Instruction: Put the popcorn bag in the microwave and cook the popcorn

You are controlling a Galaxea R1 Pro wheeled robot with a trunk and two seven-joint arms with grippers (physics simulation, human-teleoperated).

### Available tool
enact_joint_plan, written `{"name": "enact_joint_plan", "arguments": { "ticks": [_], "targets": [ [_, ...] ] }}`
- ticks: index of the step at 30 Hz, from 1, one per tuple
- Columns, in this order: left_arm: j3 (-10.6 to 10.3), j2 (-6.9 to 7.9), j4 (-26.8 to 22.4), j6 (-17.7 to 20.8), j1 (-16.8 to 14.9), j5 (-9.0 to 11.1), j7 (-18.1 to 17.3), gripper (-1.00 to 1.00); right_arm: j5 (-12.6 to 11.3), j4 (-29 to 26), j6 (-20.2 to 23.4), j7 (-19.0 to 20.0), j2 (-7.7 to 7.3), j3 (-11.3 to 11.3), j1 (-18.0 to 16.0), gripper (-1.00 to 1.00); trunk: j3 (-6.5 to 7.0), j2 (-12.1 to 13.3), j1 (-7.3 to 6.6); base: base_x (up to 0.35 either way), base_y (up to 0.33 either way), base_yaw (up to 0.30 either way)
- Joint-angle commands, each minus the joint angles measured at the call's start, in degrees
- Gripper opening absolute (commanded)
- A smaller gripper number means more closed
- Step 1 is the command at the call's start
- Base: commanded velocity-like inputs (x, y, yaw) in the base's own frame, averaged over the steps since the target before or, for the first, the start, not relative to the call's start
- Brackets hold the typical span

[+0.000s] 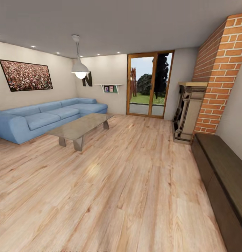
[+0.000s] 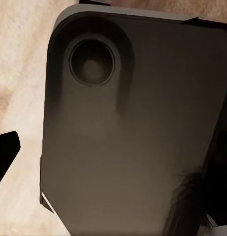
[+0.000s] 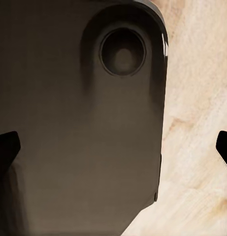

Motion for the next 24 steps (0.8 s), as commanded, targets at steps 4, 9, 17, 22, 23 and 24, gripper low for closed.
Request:
{"name": "enact_joint_plan", "arguments": {
  "ticks": [4, 9, 17, 22, 23, 24],
  "targets": [
    [0.1, -0.01, 0.0, 0.0, 0.0, 0.5, 0.0, 1.00, -0.1, 0.0, -0.2, 0.0, -0.01, 0.0, 0.0, 1.00, -0.05, 0.0, 0.00, 0.000, 0.000, 0.270],
    [0.2, -0.03, 0.0, -0.3, 0.0, 0.5, 0.0, 1.00, -0.1, 0.1, -2.3, 0.0, -0.01, 0.0, 0.0, 1.00, -0.05, 0.0, 0.00, 0.000, 0.000, 0.270],
    [0.2, -0.09, 0.0, -1.5, 0.0, 0.5, 0.0, 1.00, -0.1, 0.1, -3.4, 0.0, -0.01, 0.0, 0.0, 1.00, -0.05, 0.0, 0.00, 0.000, 0.000, 0.270],
    [0.2, -0.10, 0.0, -1.6, 0.0, 0.5, 0.0, 1.00, -0.1, 0.1, -3.4, 0.0, -0.01, 0.0, 0.0, 1.00, -0.05, 0.0, 0.00, 0.000, 0.000, 0.270],
    [0.2, -0.10, 0.0, -1.6, 0.0, 0.5, 0.0, 1.00, -0.1, 0.1, -3.4, 0.0, -0.01, 0.0, 0.0, 1.00, -0.05, 0.0, 0.00, 0.000, 0.000, 0.270],
    [0.2, -0.10, 0.0, -1.6, 0.0, 0.5, 0.0, 1.00, -0.1, 0.1, -3.4, 0.0, -0.01, 0.0, 0.0, 1.00, -0.05, 0.0, 0.00, 0.000, 0.000, 0.270]
  ]
}}
